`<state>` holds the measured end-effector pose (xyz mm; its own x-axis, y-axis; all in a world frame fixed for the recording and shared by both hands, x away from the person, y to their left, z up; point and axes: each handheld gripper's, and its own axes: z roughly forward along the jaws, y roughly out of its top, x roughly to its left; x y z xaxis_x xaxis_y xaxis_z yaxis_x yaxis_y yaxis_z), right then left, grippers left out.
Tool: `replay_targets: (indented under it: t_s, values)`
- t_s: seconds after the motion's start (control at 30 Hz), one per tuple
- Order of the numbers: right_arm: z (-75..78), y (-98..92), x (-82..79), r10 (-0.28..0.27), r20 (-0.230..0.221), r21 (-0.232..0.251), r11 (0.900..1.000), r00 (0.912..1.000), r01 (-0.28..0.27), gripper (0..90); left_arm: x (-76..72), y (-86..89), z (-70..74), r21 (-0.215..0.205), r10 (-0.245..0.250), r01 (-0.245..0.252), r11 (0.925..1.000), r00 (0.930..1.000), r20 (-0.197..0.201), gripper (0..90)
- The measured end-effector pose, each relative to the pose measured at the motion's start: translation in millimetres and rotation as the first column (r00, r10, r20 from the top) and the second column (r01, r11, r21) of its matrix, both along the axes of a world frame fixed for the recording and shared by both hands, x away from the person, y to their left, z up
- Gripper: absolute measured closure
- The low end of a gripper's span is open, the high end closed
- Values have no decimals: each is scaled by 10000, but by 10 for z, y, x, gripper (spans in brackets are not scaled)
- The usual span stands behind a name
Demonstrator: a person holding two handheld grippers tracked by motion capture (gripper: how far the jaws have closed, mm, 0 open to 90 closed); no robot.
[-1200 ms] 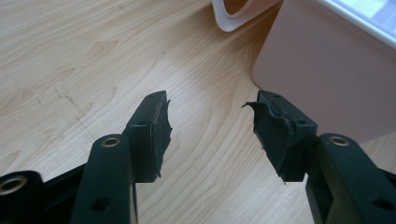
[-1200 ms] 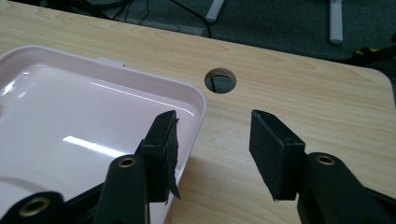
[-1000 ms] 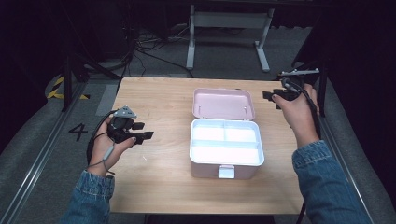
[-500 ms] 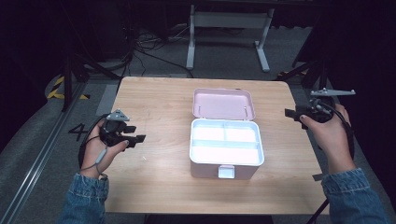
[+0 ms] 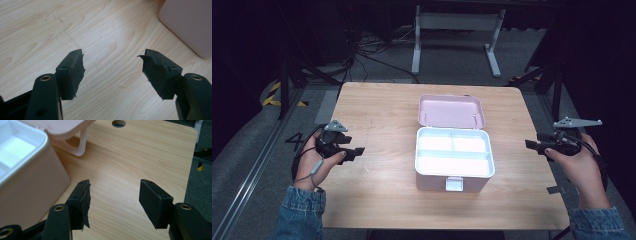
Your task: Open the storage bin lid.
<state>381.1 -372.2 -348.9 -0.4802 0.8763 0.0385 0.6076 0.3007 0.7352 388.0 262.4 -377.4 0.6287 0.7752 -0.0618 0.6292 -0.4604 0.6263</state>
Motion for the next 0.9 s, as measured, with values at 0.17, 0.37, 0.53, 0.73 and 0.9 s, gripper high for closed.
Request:
replay_targets:
  t_s: [0.17,0.37,0.53,0.73,0.9]
  values:
    - [-172,-12,-50,430,-87,-321,9985,9990,-433,424,0,14,-31,175,58,-57,9998,10000,-39,303]
    - [-355,-27,-67,847,-265,-343,9957,9961,-856,415,-8,33,-61,326,191,-187,9993,9997,-129,288]
    - [-524,-17,-68,734,-208,-213,9970,9971,-739,414,-7,45,-74,448,183,-176,9988,9997,-144,287]
    - [-592,9,-58,715,-332,-202,9972,9969,-722,405,-14,63,-99,552,321,-310,9980,9993,-199,286]
    - [-636,41,-55,725,-524,-125,9972,9960,-732,391,-2,37,-131,658,230,-218,9976,9996,-170,286]
